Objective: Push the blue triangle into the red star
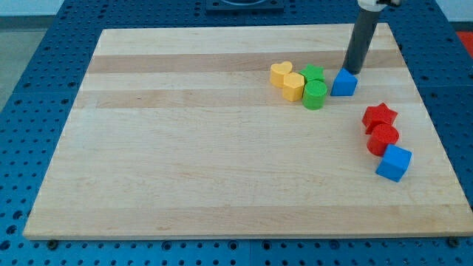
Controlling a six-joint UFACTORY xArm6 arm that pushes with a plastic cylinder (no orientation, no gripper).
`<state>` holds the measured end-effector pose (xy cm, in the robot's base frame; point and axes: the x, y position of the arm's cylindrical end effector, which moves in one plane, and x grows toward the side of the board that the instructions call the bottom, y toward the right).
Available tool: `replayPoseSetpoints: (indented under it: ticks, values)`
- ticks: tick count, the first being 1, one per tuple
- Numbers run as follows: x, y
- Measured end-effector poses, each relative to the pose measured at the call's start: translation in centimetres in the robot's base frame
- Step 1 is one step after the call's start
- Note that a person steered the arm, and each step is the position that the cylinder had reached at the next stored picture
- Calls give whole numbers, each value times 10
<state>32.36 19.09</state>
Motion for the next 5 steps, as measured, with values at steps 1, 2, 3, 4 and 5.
replayPoseSetpoints:
  ticks: [1, 2, 3, 4, 5]
  values:
    - [-1, -7]
    - [-1, -17]
    - [0, -30]
    - [13, -32]
    - [35, -30]
